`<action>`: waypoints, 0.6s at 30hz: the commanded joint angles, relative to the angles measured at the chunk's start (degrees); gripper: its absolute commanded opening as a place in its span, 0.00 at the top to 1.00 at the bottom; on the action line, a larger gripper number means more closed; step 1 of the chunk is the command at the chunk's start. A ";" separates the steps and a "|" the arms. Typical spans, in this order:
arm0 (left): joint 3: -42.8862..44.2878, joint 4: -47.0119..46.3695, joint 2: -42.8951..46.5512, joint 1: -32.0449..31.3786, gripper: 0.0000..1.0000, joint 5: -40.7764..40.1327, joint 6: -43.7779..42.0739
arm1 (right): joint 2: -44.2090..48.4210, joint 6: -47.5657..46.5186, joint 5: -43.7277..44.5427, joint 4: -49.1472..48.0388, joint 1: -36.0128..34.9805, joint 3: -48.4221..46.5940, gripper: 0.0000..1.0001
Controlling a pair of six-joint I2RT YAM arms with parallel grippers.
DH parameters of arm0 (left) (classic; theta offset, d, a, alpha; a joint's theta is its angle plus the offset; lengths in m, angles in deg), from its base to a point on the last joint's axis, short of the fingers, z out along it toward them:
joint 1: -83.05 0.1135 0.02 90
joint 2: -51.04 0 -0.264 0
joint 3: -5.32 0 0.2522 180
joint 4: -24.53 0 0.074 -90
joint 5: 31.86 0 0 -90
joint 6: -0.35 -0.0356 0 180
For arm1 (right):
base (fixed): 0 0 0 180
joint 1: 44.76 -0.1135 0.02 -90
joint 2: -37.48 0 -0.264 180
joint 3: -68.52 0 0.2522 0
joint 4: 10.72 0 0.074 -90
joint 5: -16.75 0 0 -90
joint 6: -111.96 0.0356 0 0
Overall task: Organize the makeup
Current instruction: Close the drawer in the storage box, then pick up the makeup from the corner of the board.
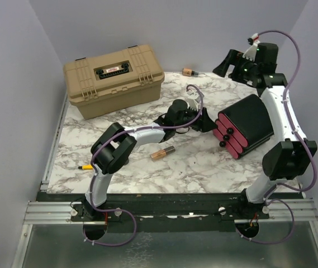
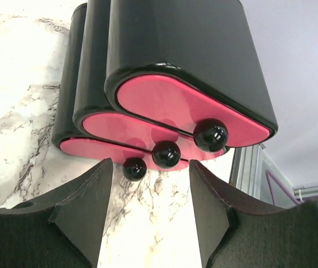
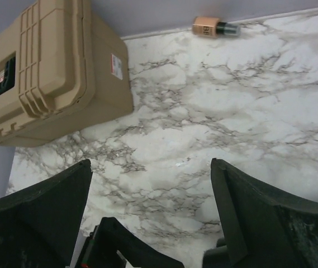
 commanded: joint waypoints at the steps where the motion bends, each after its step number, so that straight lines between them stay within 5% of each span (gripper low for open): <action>1: -5.76 -1.44 6.74 1.37 0.41 0.73 -1.72 | -2.61 2.51 7.09 -0.84 -5.79 -1.90 0.07; 8: -18.79 -1.71 19.45 9.53 0.41 -5.94 -2.73 | -13.86 6.82 16.97 -7.47 -13.63 -8.32 0.07; 15: -25.50 1.44 28.27 16.04 0.38 -10.93 -5.09 | -40.01 6.47 29.96 -3.34 -17.65 -40.21 0.07; 18: -26.47 3.61 30.10 18.45 0.36 -12.46 -6.64 | -46.80 6.00 31.41 -10.67 -17.89 -43.67 0.08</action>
